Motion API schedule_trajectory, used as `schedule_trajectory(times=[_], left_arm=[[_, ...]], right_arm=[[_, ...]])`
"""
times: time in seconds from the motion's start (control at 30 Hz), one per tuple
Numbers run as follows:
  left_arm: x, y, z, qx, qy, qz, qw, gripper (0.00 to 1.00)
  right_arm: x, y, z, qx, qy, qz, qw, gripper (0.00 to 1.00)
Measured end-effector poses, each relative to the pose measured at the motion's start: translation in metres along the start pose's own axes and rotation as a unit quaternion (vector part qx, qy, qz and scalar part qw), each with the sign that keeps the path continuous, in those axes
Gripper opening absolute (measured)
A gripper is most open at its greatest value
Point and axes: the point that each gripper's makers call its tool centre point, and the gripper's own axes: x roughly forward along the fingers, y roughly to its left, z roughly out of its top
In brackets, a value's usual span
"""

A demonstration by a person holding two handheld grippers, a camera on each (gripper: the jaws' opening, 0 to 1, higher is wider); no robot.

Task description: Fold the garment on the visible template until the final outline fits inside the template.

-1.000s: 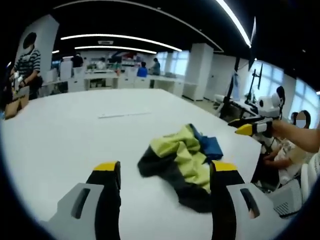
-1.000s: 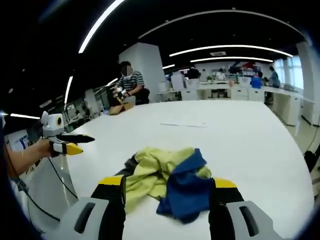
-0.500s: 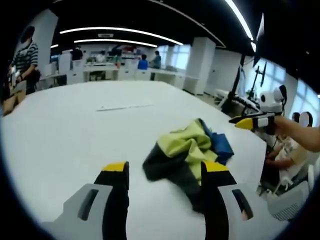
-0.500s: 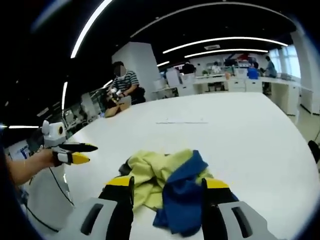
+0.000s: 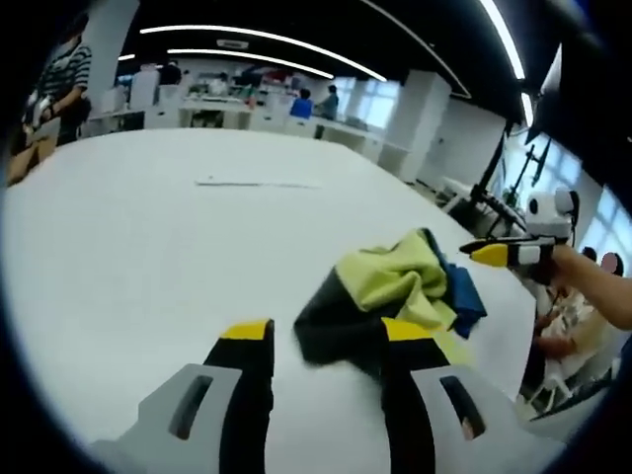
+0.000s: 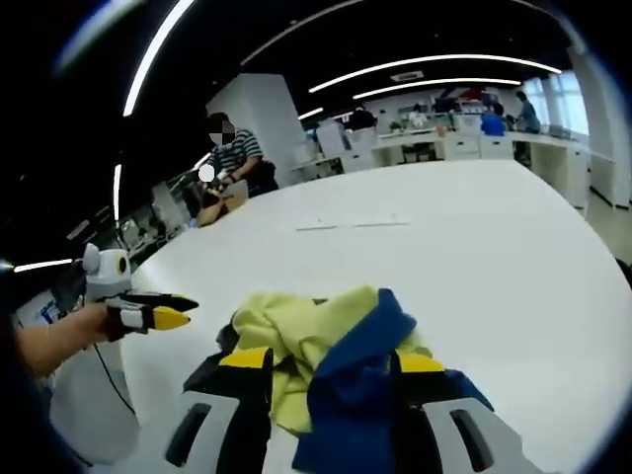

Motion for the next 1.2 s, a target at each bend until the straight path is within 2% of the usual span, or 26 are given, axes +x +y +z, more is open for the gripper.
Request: schedule_trajectory(times=[0.33,0.43,0.63,0.73,0.8,0.97,1.2], left_arm=[[0.027,0.01,-0.017,-0.029,0.031,0.014,0.999,0.32],[0.032,0.013,-0.025,-0.058,0.041,0.019,0.9973,0.29],[0.038,0.01,-0.031,-0.069,0.042,0.019,0.9966,0.25],[0.039,0.01,-0.031,-0.062,0.046,0.019,0.9968,0.22],[0.042,0.01,-0.031,-0.054,0.048,0.019,0.9972,0.2],[0.046,0.012,-0.033,-0.047,0.053,0.024,0.9972,0.11],[0.047,0.019,-0.032,-0.052,0.056,0.039,0.9963,0.02]], right_arm=[[0.019,-0.015,-0.01,0.048,0.024,-0.014,0.9985,0.33],[0.024,-0.018,-0.01,0.058,0.021,-0.016,0.9979,0.32],[0.032,-0.025,-0.006,0.095,0.009,-0.008,0.9954,0.27],[0.033,-0.026,-0.007,0.091,0.008,-0.009,0.9958,0.2],[0.033,-0.03,-0.008,0.066,0.009,-0.019,0.9976,0.15],[0.031,-0.034,-0.005,0.045,0.002,-0.026,0.9986,0.01],[0.026,-0.036,0.005,0.016,-0.015,-0.04,0.9989,0.0]])
